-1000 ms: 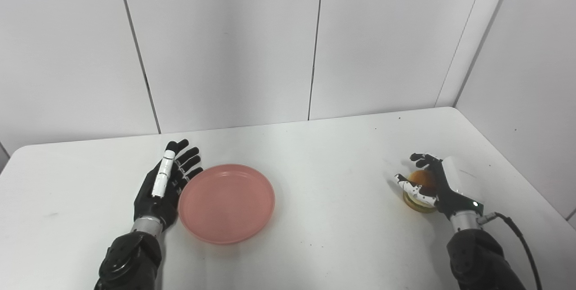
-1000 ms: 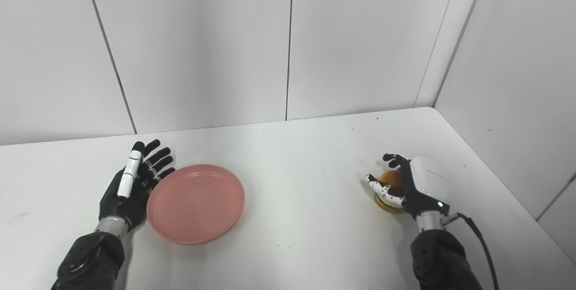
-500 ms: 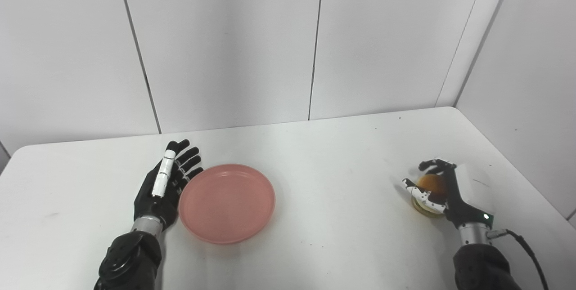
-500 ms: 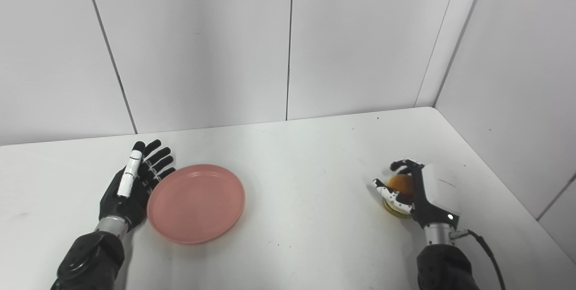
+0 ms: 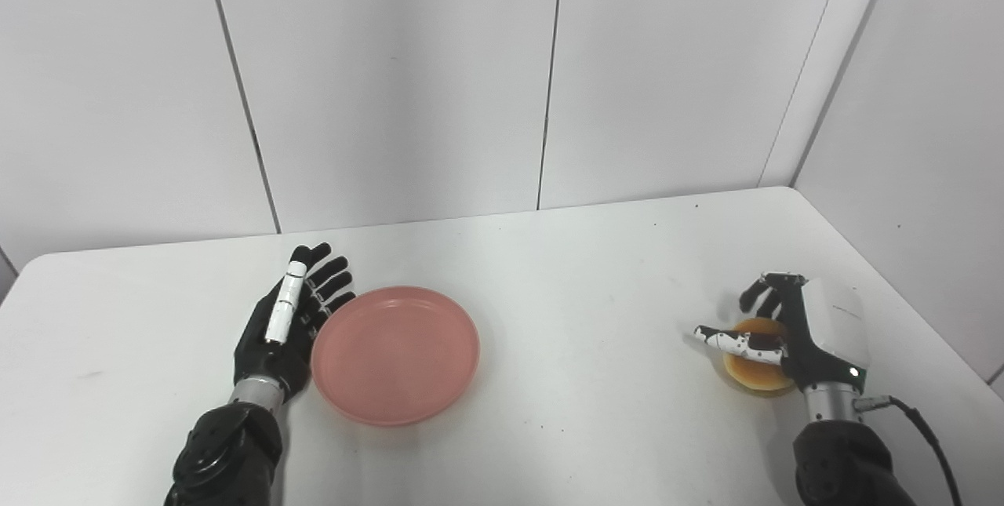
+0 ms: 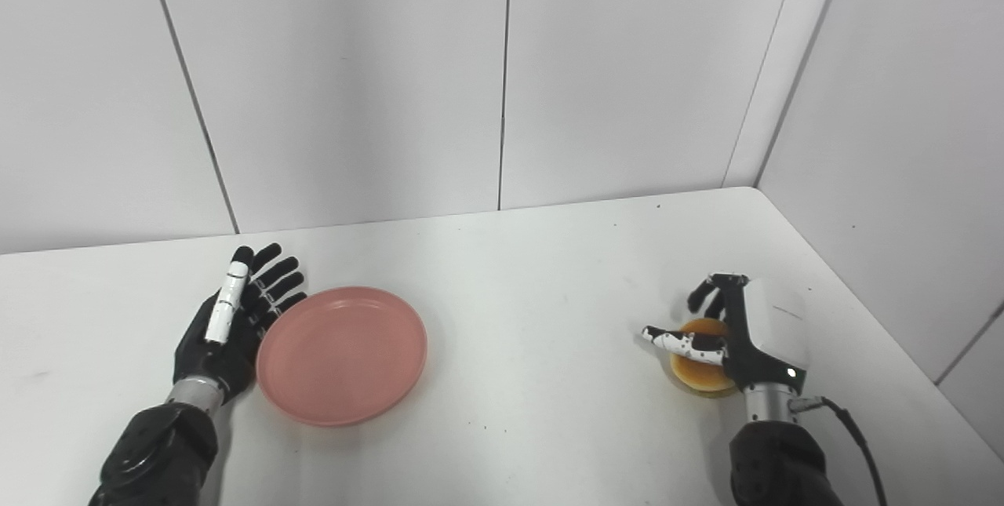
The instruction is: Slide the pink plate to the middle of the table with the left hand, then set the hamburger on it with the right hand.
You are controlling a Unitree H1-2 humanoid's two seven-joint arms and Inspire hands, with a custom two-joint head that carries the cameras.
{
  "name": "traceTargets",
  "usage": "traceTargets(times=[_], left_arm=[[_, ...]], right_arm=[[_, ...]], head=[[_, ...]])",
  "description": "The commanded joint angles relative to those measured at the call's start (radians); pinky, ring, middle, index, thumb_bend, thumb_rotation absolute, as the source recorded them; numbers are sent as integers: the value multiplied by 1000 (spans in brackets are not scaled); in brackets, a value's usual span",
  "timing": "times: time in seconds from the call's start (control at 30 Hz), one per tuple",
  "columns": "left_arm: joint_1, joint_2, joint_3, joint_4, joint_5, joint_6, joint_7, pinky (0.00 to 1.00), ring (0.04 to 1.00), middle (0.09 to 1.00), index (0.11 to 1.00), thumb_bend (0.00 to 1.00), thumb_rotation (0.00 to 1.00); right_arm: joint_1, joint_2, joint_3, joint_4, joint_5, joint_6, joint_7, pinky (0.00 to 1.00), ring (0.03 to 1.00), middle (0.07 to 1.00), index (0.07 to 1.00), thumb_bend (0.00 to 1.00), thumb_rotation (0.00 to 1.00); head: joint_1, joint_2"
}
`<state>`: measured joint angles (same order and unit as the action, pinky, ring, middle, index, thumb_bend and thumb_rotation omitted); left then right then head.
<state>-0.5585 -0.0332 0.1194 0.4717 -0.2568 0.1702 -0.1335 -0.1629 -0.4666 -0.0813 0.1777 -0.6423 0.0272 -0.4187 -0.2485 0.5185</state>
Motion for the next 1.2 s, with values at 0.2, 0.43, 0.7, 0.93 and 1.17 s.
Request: traceTargets(times=[0.2, 0.43, 0.7, 0.93, 1.17], left_arm=[[-3, -8, -5, 26, 6, 13, 14, 750, 813, 783, 777, 703, 680], [-2, -13, -6, 23, 6, 13, 18, 749, 802, 775, 776, 689, 687], [-4, -20, -8, 26, 8, 9, 21, 752, 804, 765, 771, 689, 684], [-2, -31, -16, 25, 15, 18, 30, 750, 800, 765, 780, 711, 697], [-5, -38, -27, 36, 19, 5, 34, 754, 793, 749, 767, 685, 698]], right_arm=[[-51, -17, 22, -58, -12, -71, -12, 124, 164, 220, 217, 569, 409], [-99, 8, 52, -183, -10, -59, 51, 61, 95, 139, 158, 573, 358], [-168, 69, 86, -381, -16, 9, 195, 67, 106, 160, 178, 545, 254], [-220, 133, 112, -401, -10, -24, 235, 81, 120, 178, 199, 546, 246], [-253, 184, 154, -350, -32, -51, 222, 70, 103, 154, 168, 560, 232]], head=[[15, -1], [37, -9], [79, -3], [119, 4], [132, 4]])
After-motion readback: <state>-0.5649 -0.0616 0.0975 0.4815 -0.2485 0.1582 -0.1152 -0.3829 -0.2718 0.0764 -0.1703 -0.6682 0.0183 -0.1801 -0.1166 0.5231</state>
